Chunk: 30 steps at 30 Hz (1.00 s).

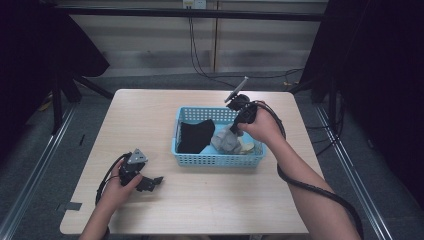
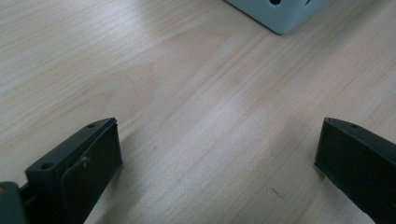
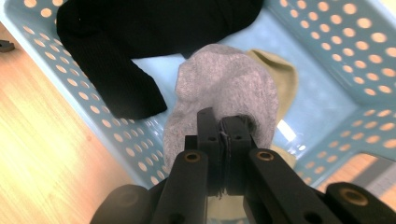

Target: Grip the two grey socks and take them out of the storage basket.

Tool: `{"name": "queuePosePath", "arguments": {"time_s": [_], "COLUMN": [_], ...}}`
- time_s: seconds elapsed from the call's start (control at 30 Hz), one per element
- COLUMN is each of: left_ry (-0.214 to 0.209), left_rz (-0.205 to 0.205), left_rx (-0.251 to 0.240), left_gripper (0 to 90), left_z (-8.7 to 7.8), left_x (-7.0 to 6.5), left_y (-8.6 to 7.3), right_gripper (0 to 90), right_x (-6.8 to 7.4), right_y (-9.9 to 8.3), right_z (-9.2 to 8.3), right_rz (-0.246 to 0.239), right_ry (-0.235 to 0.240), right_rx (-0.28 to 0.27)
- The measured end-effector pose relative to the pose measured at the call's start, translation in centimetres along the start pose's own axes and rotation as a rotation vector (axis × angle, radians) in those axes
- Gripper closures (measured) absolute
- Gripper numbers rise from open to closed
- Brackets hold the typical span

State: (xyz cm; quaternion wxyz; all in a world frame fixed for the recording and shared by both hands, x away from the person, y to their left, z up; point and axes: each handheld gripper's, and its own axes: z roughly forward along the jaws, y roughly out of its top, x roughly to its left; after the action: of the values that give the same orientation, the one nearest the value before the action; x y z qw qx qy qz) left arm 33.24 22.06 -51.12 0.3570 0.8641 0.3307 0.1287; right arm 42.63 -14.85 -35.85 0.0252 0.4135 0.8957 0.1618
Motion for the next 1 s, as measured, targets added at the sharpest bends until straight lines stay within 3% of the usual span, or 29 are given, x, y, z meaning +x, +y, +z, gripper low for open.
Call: {"name": "queuePosePath", "arguments": {"time_s": [0.27,0.57,1.0], "left_ry": [-0.003,-0.002,-0.002], "left_rz": [-0.001,-0.001,0.000], "left_rx": [0.004,0.004,0.005], "left_gripper": [0.0,0.0,0.0], "left_z": [0.0,0.0,0.0], "left_x": [0.0,0.0,0.0], "left_y": [0.0,0.0,0.0], "right_gripper": [88.5,88.4,88.2], "right_x": [-0.7,-0.8,-2.3], "right_y": [-0.4,-0.7,-2.4], "right_z": [-1.8,-3.6,-6.2], "right_rz": [0.001,-0.037,-0.007], "right_ry": [-0.001,0.005,-0.009], "right_rx": [0.019,0.032,0.019]}}
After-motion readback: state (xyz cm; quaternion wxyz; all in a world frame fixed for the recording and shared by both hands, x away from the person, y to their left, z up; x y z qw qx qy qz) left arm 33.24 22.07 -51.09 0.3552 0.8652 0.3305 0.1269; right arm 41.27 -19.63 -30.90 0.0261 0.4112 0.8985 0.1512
